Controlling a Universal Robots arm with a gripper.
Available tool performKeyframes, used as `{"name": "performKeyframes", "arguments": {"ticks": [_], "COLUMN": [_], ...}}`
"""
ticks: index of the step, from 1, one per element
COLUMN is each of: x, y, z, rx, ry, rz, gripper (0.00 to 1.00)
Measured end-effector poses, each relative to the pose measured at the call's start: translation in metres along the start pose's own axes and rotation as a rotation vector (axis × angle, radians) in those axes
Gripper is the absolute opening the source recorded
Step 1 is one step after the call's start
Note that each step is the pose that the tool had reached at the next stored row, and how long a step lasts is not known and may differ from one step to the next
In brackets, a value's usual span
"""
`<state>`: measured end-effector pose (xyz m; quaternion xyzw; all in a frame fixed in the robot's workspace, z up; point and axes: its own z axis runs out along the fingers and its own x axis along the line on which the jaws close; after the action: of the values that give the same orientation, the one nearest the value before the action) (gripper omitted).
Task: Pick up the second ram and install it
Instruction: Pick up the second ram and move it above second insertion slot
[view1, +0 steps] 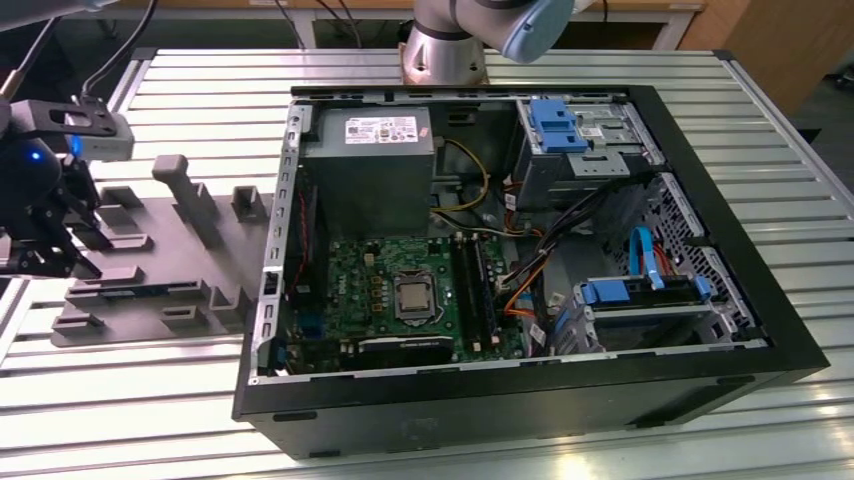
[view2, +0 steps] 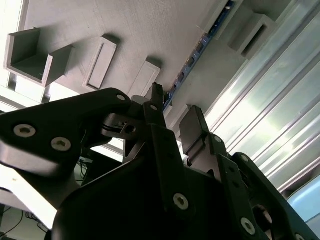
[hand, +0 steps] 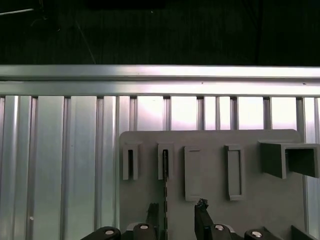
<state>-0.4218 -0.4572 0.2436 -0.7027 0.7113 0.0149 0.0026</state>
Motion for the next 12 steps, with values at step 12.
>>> {"name": "performKeyframes", "arguments": {"ticks": [12], "x": [0.0006], "y": [-0.0002], "z": [0.0088], "rx": [-0.0004], "ry": [0.0004], "rz": [-0.019], "gripper": [0.42]}}
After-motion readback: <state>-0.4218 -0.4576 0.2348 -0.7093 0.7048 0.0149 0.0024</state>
